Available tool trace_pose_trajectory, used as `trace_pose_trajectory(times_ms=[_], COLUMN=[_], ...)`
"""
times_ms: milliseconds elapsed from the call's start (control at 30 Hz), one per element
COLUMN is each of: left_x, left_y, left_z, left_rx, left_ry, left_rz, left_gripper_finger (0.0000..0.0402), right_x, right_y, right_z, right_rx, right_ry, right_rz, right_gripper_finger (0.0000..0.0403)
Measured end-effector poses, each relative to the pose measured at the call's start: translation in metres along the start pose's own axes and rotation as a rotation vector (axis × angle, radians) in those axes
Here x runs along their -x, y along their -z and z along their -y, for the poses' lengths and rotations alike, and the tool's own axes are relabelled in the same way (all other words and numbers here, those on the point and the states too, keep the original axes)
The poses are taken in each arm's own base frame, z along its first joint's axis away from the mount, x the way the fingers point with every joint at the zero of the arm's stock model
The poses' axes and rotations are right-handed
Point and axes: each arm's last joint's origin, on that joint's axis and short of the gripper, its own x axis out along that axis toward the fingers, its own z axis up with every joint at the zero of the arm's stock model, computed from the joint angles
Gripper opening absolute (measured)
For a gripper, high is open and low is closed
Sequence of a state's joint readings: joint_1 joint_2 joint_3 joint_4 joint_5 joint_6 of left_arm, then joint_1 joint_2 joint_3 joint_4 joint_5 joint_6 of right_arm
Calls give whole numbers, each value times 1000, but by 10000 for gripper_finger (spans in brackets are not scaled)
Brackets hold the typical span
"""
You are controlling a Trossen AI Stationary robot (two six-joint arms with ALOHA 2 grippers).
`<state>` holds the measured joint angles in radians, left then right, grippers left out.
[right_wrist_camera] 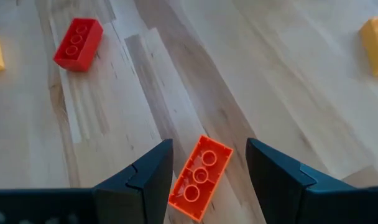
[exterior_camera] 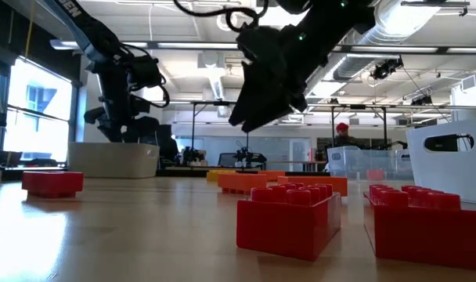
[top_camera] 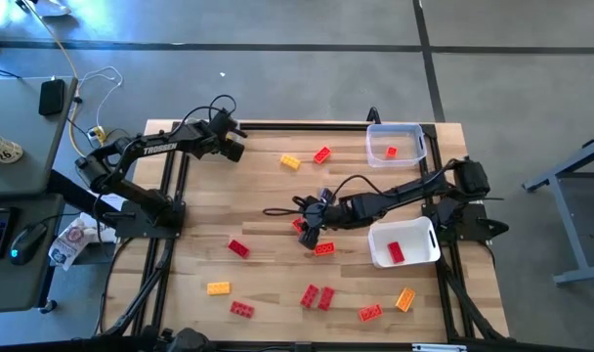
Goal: Sort & place blocks by color
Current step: Put the yellow block into the gray bin, then put the orange block into the transparent bin
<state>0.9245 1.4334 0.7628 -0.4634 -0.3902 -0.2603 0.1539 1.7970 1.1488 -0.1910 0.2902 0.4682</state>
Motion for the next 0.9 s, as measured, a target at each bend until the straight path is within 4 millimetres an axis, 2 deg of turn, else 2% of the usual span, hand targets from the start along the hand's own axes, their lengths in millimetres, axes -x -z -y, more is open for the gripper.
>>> trace_pose_trajectory(times_ms=[267,567,900], left_x=[3,28,52], left_y=[-3,-32,-56], left_z=[0,2,0], left_rx=[-2,-32,-76], left_ry=[25,132,161], left_rz=[-9,-5,33], left_gripper_finger=[210,211,211], right_x=[-14,-29,-31], right_y=[10,19,20], right_z=[-1,-2,-2], right_rx=[-35,-63,-137], right_ry=[9,25,27], right_rz=[-41,-70,-68], right_gripper_finger=[188,188,188])
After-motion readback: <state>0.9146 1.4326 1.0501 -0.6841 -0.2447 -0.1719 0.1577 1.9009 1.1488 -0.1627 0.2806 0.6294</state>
